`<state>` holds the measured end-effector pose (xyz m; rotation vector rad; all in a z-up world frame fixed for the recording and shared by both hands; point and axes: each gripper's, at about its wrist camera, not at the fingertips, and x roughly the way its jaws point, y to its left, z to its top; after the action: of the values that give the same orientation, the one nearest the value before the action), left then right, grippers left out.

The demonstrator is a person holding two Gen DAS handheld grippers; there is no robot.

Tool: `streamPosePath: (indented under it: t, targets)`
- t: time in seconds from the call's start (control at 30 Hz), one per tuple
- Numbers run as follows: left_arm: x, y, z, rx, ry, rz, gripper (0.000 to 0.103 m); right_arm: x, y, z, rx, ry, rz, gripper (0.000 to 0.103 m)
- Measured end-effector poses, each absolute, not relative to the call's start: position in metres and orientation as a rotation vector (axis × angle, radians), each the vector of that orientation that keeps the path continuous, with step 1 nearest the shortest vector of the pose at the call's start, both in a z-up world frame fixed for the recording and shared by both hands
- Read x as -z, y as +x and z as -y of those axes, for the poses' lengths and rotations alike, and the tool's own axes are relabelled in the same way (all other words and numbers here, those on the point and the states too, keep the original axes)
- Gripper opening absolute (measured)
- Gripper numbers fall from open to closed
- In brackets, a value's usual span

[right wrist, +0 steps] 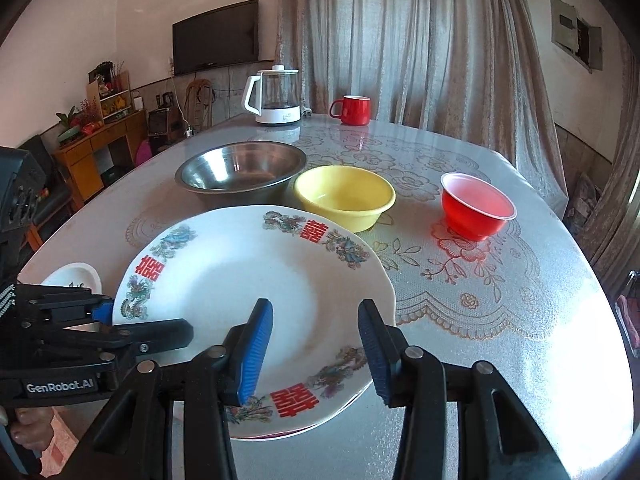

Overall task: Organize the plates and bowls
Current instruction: 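Lower the double-happiness plate onto the purple-rimmed plate and open the left gripper, then move the left gripper to the pink-rose plate and grasp its rim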

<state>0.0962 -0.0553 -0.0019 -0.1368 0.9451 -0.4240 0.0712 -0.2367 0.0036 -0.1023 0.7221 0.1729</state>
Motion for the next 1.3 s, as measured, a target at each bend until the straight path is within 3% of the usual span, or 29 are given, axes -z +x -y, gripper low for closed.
streamPosePath:
  t: [0.43,0.77,1.3]
  targets:
    - [-0.008,0.078,0.048,0.382,-0.141,-0.901,0.039,0.012,0.066,0.243,-0.164,-0.043,-0.752,0.045]
    - [-0.018,0.069,0.037,0.315,-0.117,-0.85,0.039,0.014,0.056,0.223,-0.176,-0.105,-0.743,0.053]
    - [-0.015,0.065,0.013,0.257,-0.138,-0.833,0.05,0.019,0.049,0.202,-0.199,-0.152,-0.761,0.056]
